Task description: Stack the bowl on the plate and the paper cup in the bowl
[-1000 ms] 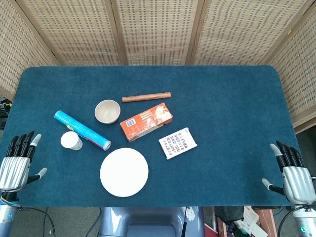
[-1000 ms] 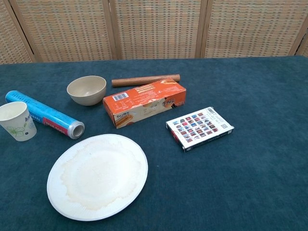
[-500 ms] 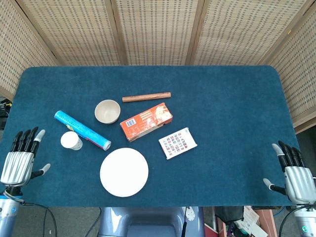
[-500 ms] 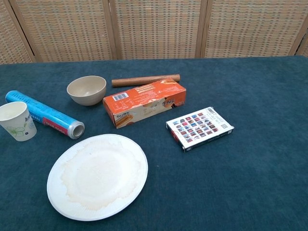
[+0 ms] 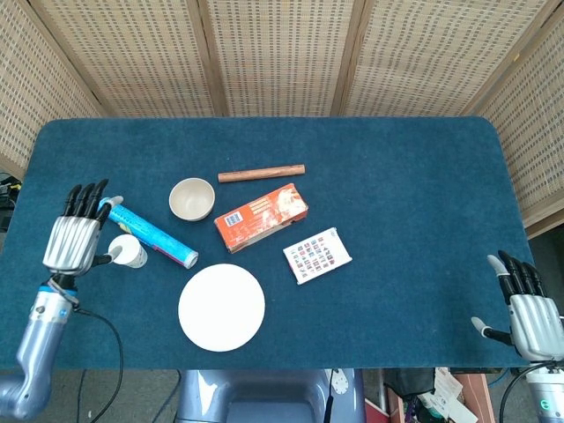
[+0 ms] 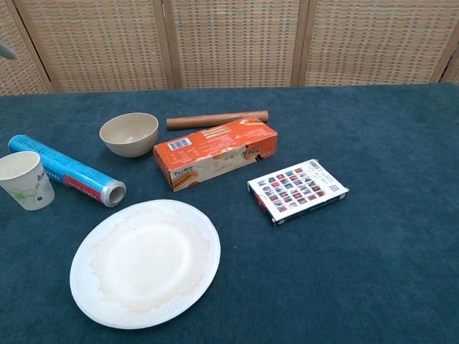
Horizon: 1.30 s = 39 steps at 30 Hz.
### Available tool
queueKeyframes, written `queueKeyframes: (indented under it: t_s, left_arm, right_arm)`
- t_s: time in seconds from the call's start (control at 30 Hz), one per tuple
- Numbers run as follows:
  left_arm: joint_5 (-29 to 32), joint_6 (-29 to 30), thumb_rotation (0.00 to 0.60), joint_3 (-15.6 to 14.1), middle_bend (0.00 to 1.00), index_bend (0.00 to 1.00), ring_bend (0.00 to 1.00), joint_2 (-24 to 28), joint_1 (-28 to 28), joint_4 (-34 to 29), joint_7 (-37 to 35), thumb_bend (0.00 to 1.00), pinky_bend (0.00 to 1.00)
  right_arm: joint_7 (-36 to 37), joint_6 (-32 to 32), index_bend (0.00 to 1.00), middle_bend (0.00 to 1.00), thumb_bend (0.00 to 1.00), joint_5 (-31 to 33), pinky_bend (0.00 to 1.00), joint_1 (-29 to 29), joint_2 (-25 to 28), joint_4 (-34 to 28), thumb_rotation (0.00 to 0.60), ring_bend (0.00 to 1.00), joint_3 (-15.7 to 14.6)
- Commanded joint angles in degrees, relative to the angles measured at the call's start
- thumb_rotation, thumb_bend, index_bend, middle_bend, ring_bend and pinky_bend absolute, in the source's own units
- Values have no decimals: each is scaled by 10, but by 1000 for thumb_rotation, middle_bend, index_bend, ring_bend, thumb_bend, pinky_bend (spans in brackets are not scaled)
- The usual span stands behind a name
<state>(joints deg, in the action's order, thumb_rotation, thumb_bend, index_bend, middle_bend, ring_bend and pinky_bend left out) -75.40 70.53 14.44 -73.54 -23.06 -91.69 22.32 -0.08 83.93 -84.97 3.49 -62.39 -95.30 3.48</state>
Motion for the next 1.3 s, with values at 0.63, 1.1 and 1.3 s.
queueKeyframes:
  t_s: [0.63, 1.1, 1.3]
  left_arm:
    - [154, -154, 600, 27, 34, 368, 0, -231, -210, 264, 144, 241, 50]
    - [174, -167, 600, 14, 56, 436, 0, -269, -233, 328, 143, 256, 62]
    - [181, -177, 600, 12, 60, 449, 0, -282, -244, 351, 147, 259, 64]
  right_arm:
    - [64, -20, 0, 0, 145, 36, 0, 4, -2, 38, 600, 0, 14]
    - [78, -15, 0, 0, 145, 37, 0, 1, -2, 43, 600, 0, 17]
    - [81, -12, 0, 0, 145, 36, 0, 0, -1, 44, 600, 0, 18]
